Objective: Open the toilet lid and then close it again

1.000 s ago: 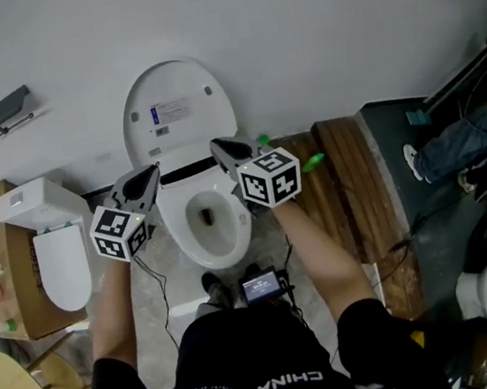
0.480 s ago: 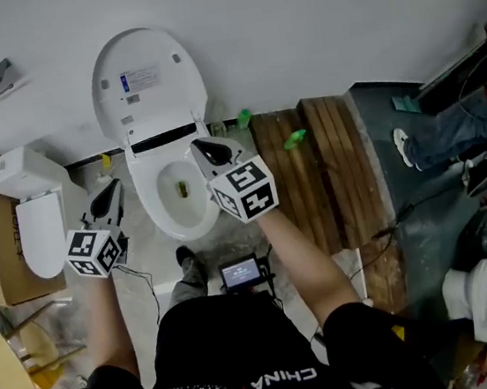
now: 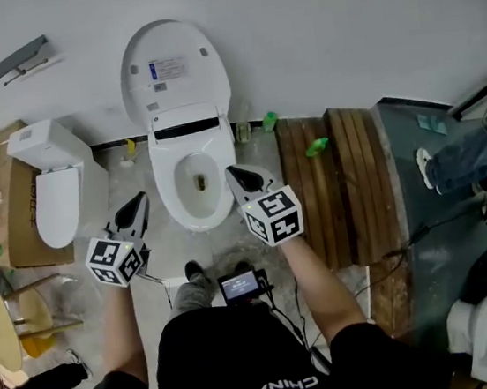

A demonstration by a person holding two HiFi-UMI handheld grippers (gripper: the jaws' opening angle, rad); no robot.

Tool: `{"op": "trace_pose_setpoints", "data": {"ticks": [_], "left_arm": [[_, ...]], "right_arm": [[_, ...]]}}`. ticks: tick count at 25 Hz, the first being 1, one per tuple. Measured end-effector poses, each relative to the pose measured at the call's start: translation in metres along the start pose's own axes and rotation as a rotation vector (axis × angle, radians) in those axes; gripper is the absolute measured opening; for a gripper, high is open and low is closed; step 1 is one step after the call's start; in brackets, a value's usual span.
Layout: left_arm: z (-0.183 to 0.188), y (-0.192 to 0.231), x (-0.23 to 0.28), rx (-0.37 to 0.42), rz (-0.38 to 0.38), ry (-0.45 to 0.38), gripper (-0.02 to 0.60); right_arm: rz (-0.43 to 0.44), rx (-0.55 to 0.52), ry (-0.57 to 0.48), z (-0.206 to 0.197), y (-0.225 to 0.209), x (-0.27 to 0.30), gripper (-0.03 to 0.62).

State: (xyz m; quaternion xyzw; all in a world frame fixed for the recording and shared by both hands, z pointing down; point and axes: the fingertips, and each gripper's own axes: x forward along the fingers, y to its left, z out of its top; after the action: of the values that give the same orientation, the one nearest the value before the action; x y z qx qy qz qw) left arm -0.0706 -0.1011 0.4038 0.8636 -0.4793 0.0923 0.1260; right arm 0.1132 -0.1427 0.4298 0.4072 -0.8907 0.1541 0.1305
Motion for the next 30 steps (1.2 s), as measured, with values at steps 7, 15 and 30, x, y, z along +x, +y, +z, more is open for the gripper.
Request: {"op": "trace_pose_setpoints", "data": {"ticks": [7, 15, 30], "left_arm": [[-0.006, 0.000, -0.012, 0.023, -0.037, 0.012, 0.009], [-0.005, 0.011, -0.028, 0.028, -0.079, -0.003, 0.009], [-0.007, 0.011, -0.030, 0.044, -0.091, 0.016, 0.009]], "right_arm": [[-0.015, 0.050, -0.011, -0.002, 0.025, -0.003, 0.014], [-0.016, 0.026, -0.030, 0.015, 0.059, 0.010, 0.014], [0.009, 0.012, -0.027, 0.027, 0.073, 0.006, 0.014]]}}
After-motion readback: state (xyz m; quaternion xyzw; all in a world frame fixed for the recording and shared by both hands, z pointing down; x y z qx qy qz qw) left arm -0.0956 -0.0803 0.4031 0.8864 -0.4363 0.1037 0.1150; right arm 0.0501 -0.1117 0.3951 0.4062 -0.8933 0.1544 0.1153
